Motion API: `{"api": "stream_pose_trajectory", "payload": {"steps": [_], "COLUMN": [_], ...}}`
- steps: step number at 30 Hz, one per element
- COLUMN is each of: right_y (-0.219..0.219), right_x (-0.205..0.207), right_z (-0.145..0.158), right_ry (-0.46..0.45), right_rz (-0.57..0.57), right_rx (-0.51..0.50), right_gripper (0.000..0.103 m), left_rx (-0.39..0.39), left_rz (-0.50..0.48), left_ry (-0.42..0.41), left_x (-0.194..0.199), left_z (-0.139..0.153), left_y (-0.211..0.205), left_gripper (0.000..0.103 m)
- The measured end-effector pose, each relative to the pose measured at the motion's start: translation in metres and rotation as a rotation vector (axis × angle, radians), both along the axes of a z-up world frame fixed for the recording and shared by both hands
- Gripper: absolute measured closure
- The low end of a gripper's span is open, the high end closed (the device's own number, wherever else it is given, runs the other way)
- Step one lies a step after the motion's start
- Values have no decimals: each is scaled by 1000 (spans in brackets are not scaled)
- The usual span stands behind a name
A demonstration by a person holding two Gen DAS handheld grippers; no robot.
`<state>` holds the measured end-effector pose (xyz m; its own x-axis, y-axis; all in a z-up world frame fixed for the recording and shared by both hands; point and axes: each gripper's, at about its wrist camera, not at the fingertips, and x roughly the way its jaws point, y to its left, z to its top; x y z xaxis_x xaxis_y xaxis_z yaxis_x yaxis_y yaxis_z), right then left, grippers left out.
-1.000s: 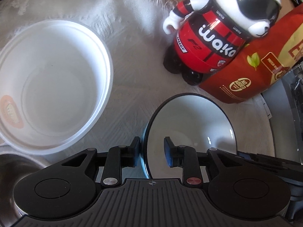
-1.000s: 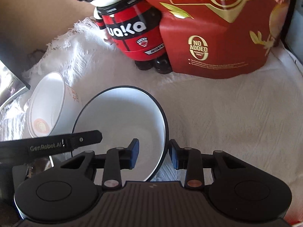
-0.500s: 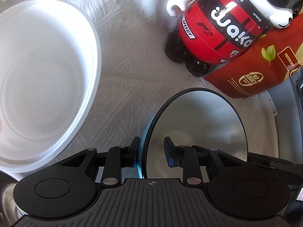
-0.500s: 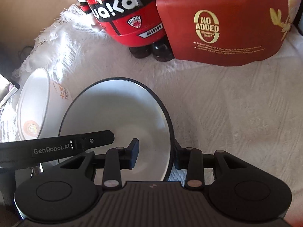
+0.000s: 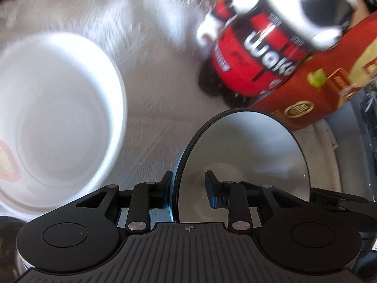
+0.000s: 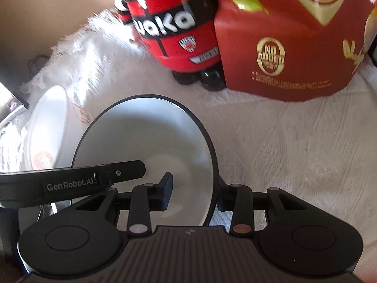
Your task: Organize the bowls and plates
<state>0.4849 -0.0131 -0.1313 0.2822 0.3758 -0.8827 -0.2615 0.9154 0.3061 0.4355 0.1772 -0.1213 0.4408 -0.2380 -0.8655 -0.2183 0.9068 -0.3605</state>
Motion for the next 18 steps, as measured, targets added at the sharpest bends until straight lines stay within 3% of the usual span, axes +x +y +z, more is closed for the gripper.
{"api": "stream_pose_trajectory", "payload": {"steps": [5,9,18], "right_y": [-2,-2,-21], "right_x": [-9,-20,-69], "right_z": [31,61,102], "right_ry": [-45,-83,-77], "right_rz": [-13,-5,16], "right_rx": [45,84,100], "right_gripper": [66,66,66], "left_rx": [36,44,-25], "left_rz": [8,8,-78], "left_ry": [-67,-64,-1], "left_x": [-17,-36,-92], "left_z": [45,71,79], "left_y": [0,-1,-17], "left_gripper": [71,71,71]}}
